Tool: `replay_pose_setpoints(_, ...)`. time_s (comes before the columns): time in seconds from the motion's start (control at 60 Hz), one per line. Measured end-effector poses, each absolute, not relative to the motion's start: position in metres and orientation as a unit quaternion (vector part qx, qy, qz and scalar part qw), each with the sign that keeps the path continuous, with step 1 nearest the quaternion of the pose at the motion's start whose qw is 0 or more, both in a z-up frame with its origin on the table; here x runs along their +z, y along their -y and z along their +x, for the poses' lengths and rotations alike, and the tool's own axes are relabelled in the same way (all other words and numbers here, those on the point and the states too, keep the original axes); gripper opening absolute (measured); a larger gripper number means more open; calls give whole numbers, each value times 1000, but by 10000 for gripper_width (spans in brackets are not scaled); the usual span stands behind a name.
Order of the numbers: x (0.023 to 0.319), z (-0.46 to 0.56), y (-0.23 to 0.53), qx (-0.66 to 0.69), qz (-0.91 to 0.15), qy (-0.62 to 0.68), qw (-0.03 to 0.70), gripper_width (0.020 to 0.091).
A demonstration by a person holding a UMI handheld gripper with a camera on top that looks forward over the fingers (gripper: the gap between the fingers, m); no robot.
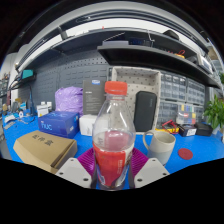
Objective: Pour water
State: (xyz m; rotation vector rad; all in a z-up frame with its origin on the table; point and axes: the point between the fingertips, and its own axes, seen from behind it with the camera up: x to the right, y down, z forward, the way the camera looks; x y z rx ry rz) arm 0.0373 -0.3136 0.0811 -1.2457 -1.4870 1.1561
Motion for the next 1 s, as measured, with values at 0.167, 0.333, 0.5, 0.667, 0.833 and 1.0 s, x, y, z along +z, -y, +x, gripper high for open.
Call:
replay_pose_setpoints(0.167, 80, 32, 308, 466, -538, 586, 387, 433)
replay_pose_setpoints(0.333, 90, 15, 307, 503, -608, 535, 302, 434)
replay_pose_setpoints(0.5, 105, -7, 318, 564, -691, 420, 170, 434)
replay_pose_setpoints(0.667, 126, -27, 327, 603, -747, 278, 28, 435)
replay_pose_setpoints(0.833, 146, -41, 320, 620, -763, 166, -68, 433)
replay_pose_setpoints(1.0, 163, -52, 310, 619, -765, 57, -169, 434)
